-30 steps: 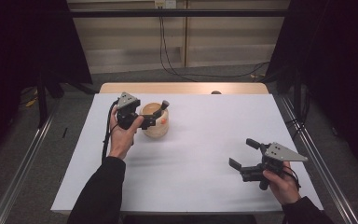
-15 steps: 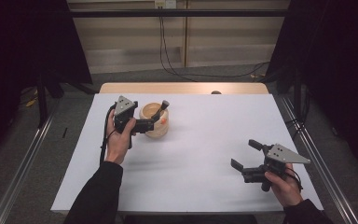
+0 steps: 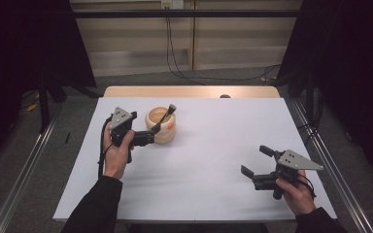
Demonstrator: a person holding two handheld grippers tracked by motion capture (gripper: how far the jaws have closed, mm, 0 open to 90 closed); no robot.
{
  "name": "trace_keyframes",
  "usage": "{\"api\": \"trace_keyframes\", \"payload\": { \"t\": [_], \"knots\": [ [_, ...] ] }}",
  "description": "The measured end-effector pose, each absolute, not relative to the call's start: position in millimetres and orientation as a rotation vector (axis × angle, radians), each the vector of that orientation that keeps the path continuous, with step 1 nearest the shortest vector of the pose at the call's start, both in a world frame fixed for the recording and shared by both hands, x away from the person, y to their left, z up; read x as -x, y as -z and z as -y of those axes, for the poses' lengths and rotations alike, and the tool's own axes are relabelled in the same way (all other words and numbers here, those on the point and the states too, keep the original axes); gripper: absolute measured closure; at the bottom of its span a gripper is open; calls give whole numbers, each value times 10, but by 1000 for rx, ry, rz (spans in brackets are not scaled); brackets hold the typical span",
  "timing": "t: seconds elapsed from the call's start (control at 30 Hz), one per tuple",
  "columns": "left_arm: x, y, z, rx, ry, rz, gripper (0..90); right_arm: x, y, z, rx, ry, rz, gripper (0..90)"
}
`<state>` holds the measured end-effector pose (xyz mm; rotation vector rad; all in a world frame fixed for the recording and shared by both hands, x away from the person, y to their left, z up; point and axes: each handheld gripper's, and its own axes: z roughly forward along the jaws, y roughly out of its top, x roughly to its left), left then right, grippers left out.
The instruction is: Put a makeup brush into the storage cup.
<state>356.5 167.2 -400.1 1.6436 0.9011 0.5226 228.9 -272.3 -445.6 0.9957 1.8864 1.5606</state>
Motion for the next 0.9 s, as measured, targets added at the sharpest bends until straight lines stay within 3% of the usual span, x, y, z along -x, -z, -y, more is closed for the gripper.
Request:
{"api": "trace_keyframes", "payload": {
  "t": [0.63,0.9],
  "knots": [
    [-3079,4118,-1887,-1629,-557,-830,15,-2274,4457,2735,-992,-1548,-1885,0],
    [-2888,4194,-1996,-1588,-555,-879,13,-2272,4461,2739,-996,-1544,-1883,0]
  ]
}}
